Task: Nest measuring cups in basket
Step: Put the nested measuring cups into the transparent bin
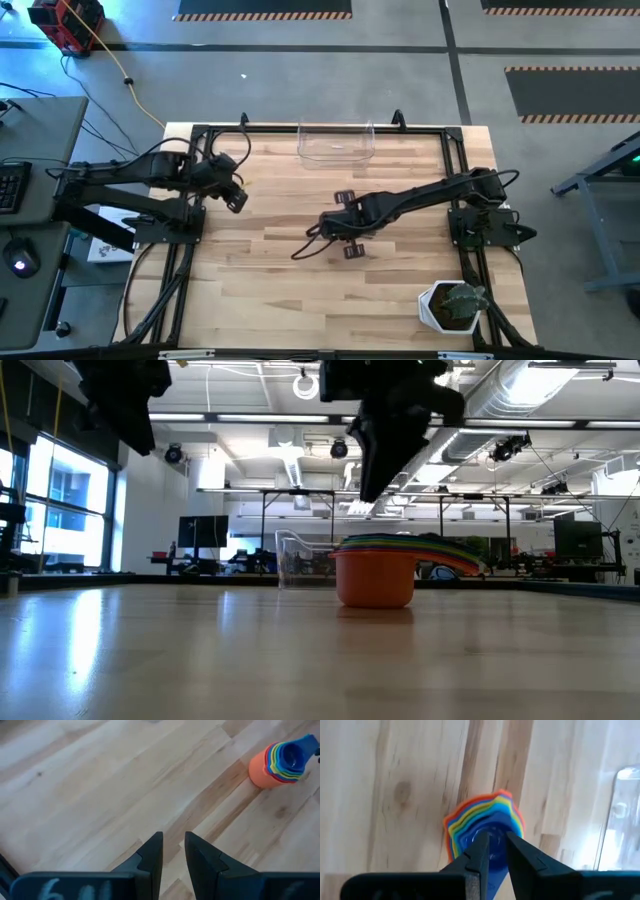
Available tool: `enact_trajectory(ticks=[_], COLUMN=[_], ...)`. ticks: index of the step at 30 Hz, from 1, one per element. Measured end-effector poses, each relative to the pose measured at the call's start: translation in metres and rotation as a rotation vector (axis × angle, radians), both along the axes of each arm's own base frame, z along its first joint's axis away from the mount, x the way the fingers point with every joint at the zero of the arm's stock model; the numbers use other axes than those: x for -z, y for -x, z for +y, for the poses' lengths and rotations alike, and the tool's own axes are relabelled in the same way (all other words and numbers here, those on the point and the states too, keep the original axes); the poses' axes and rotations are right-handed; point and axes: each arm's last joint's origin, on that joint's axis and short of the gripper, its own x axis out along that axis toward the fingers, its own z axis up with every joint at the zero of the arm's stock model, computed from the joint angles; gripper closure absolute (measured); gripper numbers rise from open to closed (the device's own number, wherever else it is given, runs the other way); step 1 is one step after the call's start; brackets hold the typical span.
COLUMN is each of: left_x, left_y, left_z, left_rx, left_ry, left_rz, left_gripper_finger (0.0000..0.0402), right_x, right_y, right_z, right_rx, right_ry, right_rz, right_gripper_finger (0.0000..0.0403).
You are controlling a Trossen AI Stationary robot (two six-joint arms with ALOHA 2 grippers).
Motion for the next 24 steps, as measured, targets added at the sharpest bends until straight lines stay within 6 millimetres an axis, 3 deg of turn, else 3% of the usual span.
enact_trajectory(ticks=[7,18,24], left_x=[0.010,0.055,0.075], left_y=[0.002,0.012,0.016], left_z=[-0.014,-0.025,-0.028], left_rx=[0.069,0.273,0.390], left_ry=[-0.097,-0.126,-0.139], left_rz=[-0.113,-0.358,-0.596], left_gripper_finger=[0.0330,0.0330,0.0330], right_x=[-0.029,-0.058,-0.068], right_y=[-0.010,-0.017,-0.018], right_z=[0.001,0.001,-0.002], right_rx=[0.079,0.149,0.236], right_ry=[-0.038,-0.039,-0.012], right_rz=[-0.116,-0.235,-0.293], right_gripper_finger=[0.0347,0.0347,0.0347])
